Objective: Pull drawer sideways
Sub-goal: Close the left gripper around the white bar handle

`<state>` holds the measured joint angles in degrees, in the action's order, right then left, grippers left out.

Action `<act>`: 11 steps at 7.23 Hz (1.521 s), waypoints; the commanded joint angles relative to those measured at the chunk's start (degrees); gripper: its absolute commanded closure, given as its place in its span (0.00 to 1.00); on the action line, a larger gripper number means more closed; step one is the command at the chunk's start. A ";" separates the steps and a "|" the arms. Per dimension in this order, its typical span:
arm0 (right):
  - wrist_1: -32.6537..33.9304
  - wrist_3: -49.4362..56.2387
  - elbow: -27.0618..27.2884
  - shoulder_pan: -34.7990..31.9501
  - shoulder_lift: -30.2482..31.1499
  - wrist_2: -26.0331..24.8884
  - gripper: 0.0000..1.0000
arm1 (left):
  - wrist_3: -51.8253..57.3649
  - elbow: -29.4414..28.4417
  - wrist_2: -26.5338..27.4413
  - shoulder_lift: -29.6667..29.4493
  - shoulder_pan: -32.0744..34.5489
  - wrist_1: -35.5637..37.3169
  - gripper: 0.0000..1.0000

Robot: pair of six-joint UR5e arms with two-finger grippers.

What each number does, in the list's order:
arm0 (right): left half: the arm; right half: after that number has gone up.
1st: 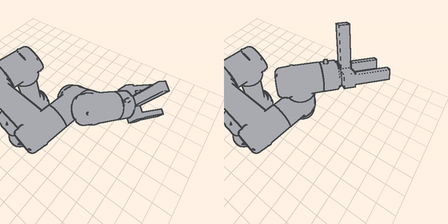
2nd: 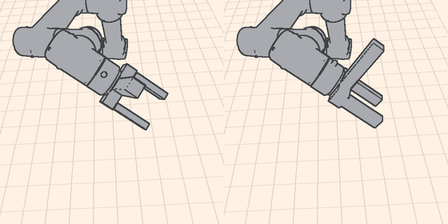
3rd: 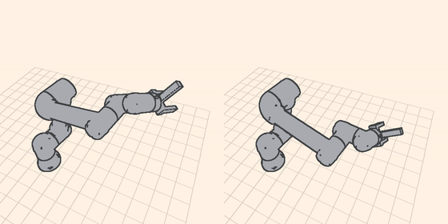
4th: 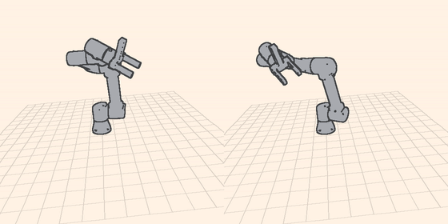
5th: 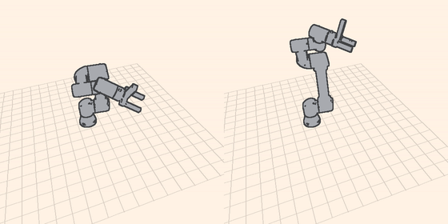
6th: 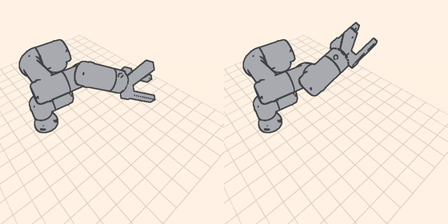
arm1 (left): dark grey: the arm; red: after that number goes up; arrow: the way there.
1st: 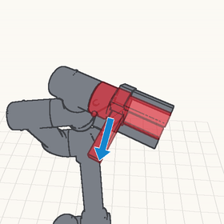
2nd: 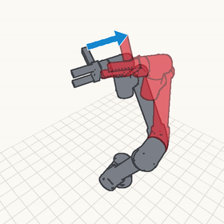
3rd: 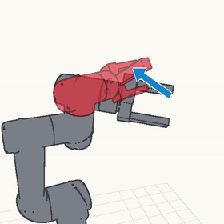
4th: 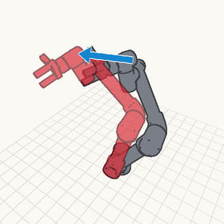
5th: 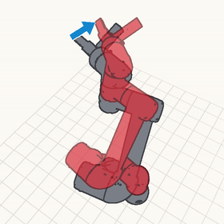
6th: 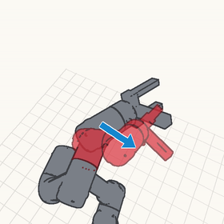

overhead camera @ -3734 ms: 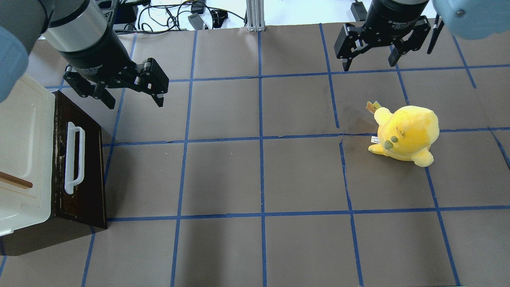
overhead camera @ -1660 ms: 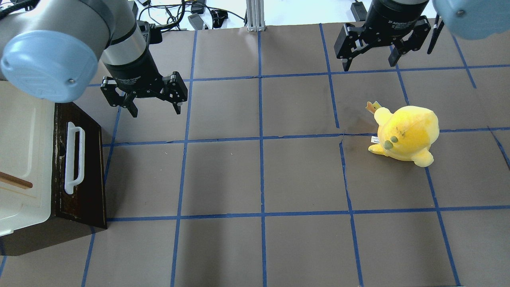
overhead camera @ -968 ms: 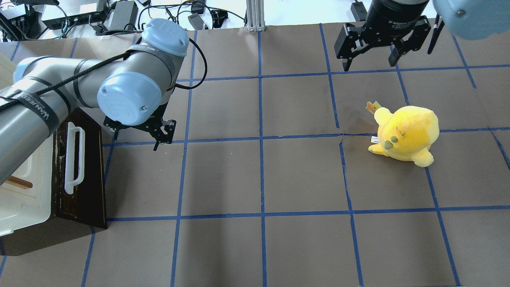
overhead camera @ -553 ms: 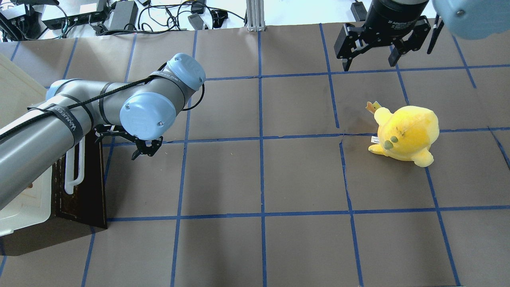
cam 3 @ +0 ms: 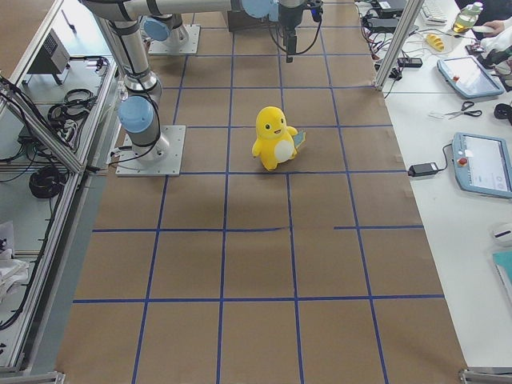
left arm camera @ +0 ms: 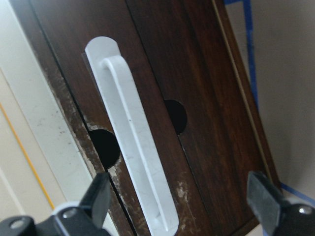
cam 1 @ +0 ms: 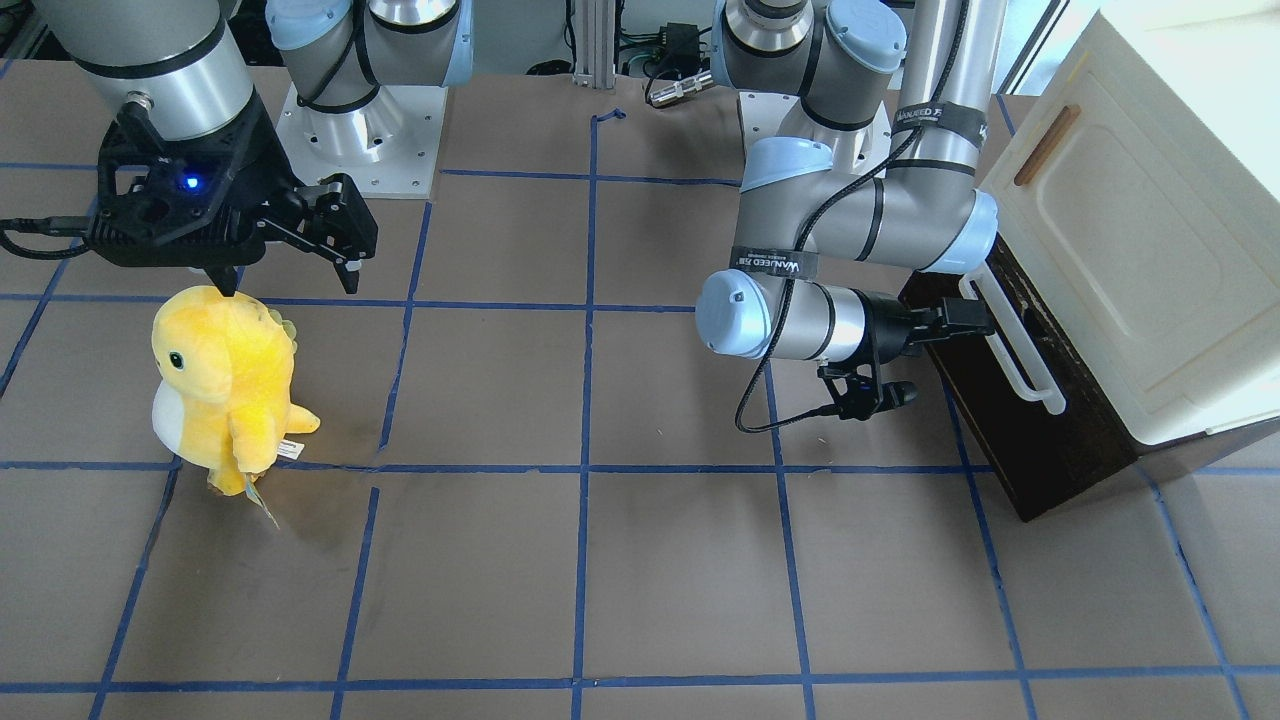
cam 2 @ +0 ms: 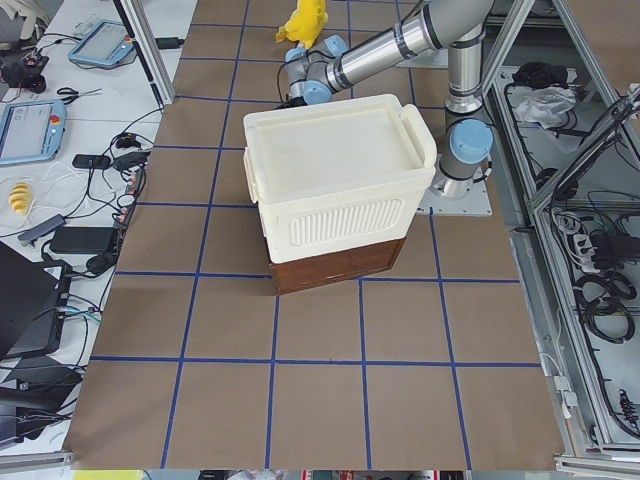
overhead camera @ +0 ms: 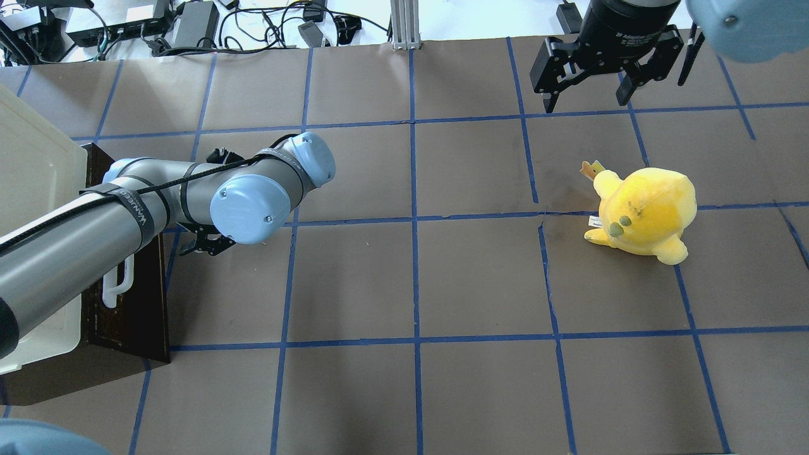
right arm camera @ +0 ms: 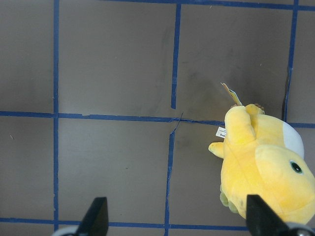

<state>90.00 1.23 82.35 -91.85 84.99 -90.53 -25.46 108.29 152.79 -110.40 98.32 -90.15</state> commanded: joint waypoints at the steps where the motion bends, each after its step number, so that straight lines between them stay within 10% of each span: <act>1: 0.00 0.00 0.00 0.00 0.00 0.00 0.00 | -1.25 0.07 4.18 -2.62 -0.49 -0.38 0.00; 5: 0.00 0.00 0.00 0.00 0.00 0.00 0.00 | -0.81 0.25 6.73 -2.80 -4.09 -4.22 0.10; 11: 0.00 0.00 0.00 0.00 0.00 0.00 0.00 | -5.03 0.34 6.03 -3.51 -4.10 -6.36 0.89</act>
<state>90.00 1.23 82.35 -91.85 84.99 -90.54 -29.65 108.61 158.88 -113.69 94.18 -96.48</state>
